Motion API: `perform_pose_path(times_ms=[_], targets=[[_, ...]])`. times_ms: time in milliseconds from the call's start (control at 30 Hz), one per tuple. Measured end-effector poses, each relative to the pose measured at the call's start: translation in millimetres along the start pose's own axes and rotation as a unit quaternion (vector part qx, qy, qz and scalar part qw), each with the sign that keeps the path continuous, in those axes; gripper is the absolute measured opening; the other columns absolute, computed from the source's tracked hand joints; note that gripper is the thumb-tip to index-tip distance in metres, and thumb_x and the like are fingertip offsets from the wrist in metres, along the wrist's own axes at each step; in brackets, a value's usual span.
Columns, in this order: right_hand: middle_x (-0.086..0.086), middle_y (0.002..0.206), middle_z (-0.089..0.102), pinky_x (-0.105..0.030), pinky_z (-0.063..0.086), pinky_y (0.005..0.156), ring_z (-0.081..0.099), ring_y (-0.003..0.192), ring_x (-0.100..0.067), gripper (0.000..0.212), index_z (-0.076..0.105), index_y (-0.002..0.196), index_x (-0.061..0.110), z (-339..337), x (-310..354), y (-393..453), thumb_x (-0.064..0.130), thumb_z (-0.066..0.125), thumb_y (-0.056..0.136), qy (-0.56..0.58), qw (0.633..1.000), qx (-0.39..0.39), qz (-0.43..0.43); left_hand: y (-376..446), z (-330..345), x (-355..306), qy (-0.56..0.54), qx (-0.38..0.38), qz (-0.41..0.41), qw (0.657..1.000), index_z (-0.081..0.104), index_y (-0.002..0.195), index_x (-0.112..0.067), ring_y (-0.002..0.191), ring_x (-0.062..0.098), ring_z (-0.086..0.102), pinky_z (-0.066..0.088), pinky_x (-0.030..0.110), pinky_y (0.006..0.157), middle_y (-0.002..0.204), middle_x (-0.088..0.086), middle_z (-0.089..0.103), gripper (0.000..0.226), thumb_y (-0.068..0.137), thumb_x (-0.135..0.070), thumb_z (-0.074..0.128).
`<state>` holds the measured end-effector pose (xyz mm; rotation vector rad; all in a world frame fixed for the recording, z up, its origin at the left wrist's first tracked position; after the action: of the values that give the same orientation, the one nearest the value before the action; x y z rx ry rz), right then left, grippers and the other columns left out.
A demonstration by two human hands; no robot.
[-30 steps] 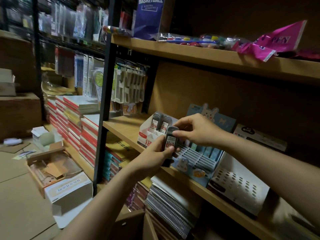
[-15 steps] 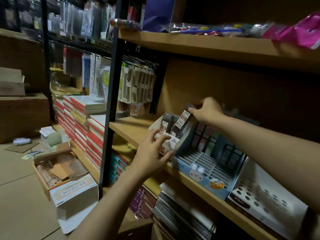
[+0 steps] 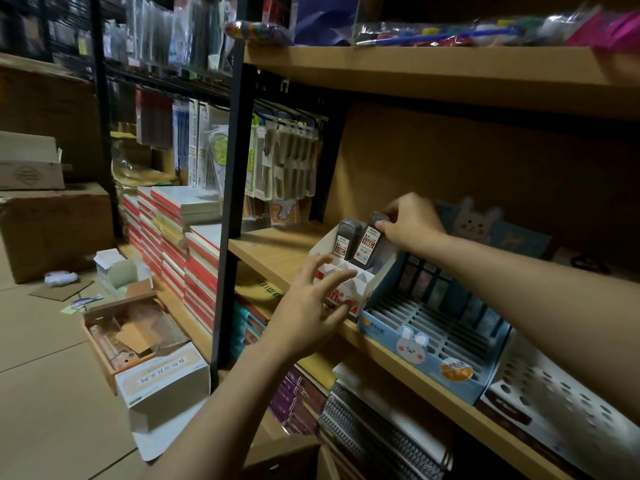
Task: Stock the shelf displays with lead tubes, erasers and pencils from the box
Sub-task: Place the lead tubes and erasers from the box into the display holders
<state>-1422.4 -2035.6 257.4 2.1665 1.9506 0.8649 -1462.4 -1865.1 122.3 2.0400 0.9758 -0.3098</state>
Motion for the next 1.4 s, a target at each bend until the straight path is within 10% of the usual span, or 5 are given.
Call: perform_pose_path(times_ms=[733,900,1100,1233,1400], targets=[[-0.009,0.126,0.050,-0.043,0.045,0.093,0.052,0.113,-0.028,0.031,0.062,0.122,0.014,19,7,-34,0.030,0.055,0.096,-0.241,0.967,-0.014,-0.085,-1,-2,-19,0.029,0.102,-0.036,0.994,0.011,0.150,-0.043,0.147,0.010,-0.017,0.012,0.042,0.122,0.161,-0.011,-0.016,0.075,0.093,-0.034,0.059],[-0.007,0.133,0.045,-0.043,0.038,0.105,0.044,0.124,-0.027,0.041,0.053,0.136,0.016,-1,-1,-57,0.022,0.054,0.096,-0.066,0.996,-0.038,-0.055,-13,-10,-27,0.026,0.105,-0.026,0.994,0.016,0.152,-0.037,0.149,0.013,-0.001,0.027,0.037,0.118,0.162,-0.009,-0.010,0.076,0.092,-0.026,0.061],[0.008,0.099,0.062,-0.006,0.045,0.068,0.059,0.086,0.001,0.013,0.067,0.099,0.024,-4,-10,-160,0.015,0.062,0.092,0.219,0.966,-0.087,-0.103,-57,-17,-31,-0.094,0.016,-0.060,0.994,0.054,0.128,-0.028,0.120,0.000,0.050,0.050,0.028,0.097,0.132,-0.011,0.053,0.039,0.091,-0.023,0.062],[0.013,0.086,0.066,-0.008,0.046,0.067,0.061,0.079,0.001,0.009,0.070,0.089,0.022,49,-22,-253,0.014,0.067,0.087,0.272,0.957,-0.002,-0.106,-121,-3,-16,-0.146,0.073,-0.196,0.967,0.066,0.089,-0.023,0.071,0.000,0.065,0.050,0.019,0.065,0.080,-0.008,0.070,0.003,0.090,-0.021,0.067],[0.010,0.077,0.068,-0.016,0.048,0.061,0.063,0.067,-0.003,0.012,0.069,0.083,0.029,151,-57,-347,0.017,0.068,0.086,0.191,0.938,0.289,-0.011,-263,45,19,-0.124,0.138,-0.441,0.878,0.064,0.076,-0.019,0.065,0.011,0.057,0.045,0.024,0.063,0.071,-0.001,0.064,0.013,0.089,-0.017,0.068]])
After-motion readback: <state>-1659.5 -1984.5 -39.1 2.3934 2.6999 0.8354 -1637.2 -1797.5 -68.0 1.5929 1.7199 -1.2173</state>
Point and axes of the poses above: each hand's wrist, its own y-axis towards the middle knuckle, its own z-axis out of the palm, x = y × z, the point moved 1 cm from there along y, towards the middle knuckle
